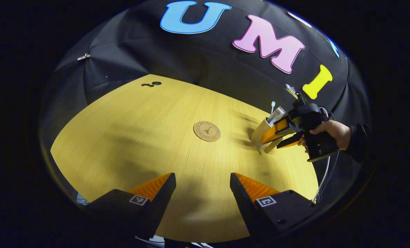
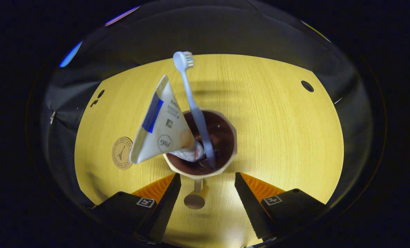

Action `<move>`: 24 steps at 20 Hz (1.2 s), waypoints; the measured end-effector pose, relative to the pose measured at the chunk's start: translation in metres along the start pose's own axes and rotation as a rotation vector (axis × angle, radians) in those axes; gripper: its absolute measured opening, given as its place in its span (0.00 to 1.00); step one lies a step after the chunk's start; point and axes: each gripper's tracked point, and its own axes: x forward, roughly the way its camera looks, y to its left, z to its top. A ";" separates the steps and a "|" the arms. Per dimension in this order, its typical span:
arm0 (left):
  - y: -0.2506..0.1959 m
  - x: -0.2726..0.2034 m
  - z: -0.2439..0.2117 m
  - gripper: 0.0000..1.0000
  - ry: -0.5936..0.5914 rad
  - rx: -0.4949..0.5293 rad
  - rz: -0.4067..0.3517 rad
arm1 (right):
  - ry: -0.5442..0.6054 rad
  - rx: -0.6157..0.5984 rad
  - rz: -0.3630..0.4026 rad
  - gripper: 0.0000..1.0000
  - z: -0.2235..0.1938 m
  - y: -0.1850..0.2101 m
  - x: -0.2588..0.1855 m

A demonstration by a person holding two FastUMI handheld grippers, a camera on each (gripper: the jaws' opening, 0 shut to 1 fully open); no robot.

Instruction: Put the toothbrush and toothpaste on the desktop into the cup, then pick up the cup and place it on the coaster on the desktop.

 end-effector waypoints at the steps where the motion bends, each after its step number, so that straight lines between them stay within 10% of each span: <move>1: -0.001 0.000 -0.001 0.98 0.002 0.003 -0.004 | 0.011 -0.004 -0.003 0.94 0.000 0.001 0.002; 6: -0.005 -0.001 -0.010 0.98 0.030 0.035 -0.016 | 0.031 -0.010 -0.015 0.86 0.003 0.005 0.013; 13: -0.010 -0.009 -0.025 0.98 0.056 0.036 -0.023 | 0.076 -0.038 -0.032 0.33 -0.004 0.000 0.018; 24: 0.002 -0.009 -0.021 0.98 0.076 0.035 -0.042 | 0.053 -0.142 -0.047 0.28 -0.006 0.005 0.009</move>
